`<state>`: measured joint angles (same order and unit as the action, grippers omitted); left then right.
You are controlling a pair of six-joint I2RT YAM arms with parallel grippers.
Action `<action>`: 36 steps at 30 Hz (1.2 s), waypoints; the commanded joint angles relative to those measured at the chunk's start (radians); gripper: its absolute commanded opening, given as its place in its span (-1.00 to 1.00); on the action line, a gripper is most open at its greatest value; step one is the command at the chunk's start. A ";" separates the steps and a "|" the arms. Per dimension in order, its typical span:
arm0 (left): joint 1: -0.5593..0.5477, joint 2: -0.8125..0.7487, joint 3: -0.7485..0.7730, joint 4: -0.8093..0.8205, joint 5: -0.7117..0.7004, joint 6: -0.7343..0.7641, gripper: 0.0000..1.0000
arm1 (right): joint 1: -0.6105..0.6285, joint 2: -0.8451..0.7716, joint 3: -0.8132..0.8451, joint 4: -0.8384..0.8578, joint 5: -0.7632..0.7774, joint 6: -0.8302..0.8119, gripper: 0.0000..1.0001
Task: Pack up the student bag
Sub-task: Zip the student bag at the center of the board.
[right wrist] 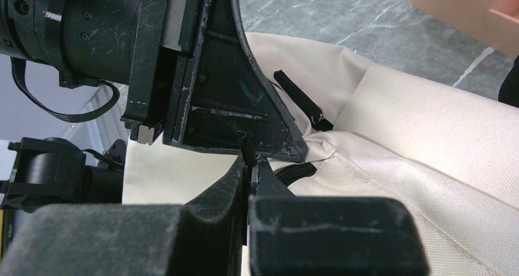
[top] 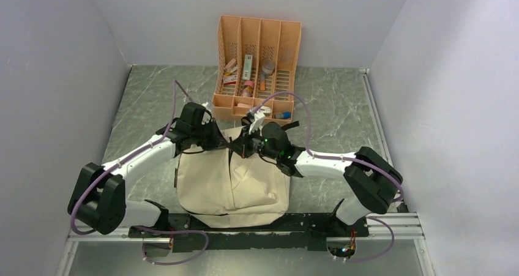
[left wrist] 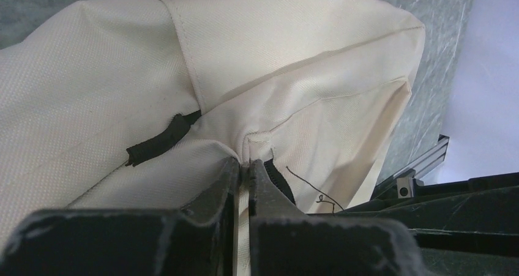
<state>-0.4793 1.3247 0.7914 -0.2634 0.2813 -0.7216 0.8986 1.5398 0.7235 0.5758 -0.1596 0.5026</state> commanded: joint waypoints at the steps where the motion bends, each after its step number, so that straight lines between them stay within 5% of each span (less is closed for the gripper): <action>1: -0.016 0.011 0.042 0.006 0.025 0.029 -0.90 | 0.004 -0.003 0.033 0.015 0.020 -0.029 -1.00; 36: 0.181 0.220 0.150 0.053 -0.096 0.068 -0.90 | 0.156 -0.066 -0.044 -0.198 -0.063 -0.016 -1.00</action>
<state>-0.3519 1.5196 0.8894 -0.2977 0.2993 -0.6880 1.0275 1.5269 0.7120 0.4355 -0.1516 0.4706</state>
